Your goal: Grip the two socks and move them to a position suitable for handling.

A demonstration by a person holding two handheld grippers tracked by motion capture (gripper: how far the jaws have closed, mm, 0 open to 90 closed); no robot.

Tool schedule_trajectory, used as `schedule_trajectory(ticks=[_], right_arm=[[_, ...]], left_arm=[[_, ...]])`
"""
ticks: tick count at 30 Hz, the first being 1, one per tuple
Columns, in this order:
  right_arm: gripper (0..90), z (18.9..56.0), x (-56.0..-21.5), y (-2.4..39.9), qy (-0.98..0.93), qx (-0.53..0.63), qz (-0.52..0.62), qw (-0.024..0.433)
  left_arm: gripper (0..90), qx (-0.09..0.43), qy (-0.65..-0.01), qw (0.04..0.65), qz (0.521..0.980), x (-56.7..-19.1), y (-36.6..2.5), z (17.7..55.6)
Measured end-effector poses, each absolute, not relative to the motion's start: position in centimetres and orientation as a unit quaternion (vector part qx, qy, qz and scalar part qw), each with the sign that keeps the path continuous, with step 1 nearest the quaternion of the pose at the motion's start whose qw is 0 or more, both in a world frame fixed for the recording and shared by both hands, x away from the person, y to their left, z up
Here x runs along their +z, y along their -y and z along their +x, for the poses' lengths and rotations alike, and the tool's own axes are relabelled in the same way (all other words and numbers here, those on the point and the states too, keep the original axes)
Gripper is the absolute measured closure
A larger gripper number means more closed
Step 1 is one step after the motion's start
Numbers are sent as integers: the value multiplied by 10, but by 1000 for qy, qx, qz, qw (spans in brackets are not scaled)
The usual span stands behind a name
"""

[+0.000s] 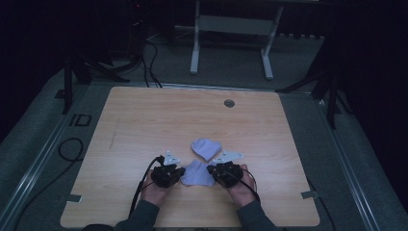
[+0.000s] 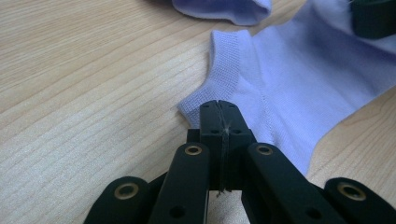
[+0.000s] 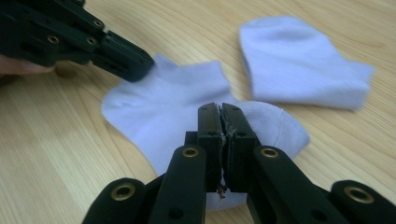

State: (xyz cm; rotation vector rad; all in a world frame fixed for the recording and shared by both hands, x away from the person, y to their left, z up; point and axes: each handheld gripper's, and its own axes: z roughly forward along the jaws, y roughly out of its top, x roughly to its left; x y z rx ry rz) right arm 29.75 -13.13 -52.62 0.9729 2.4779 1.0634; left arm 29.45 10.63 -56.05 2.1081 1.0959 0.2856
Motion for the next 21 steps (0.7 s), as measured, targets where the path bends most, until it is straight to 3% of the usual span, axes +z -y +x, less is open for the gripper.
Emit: schedule_trajectory(ticks=[21], right_arm=[[865,273,-532,191,-838,330,390,191]], left_arm=[[897,100,-428,369,819,-561,-107,294]])
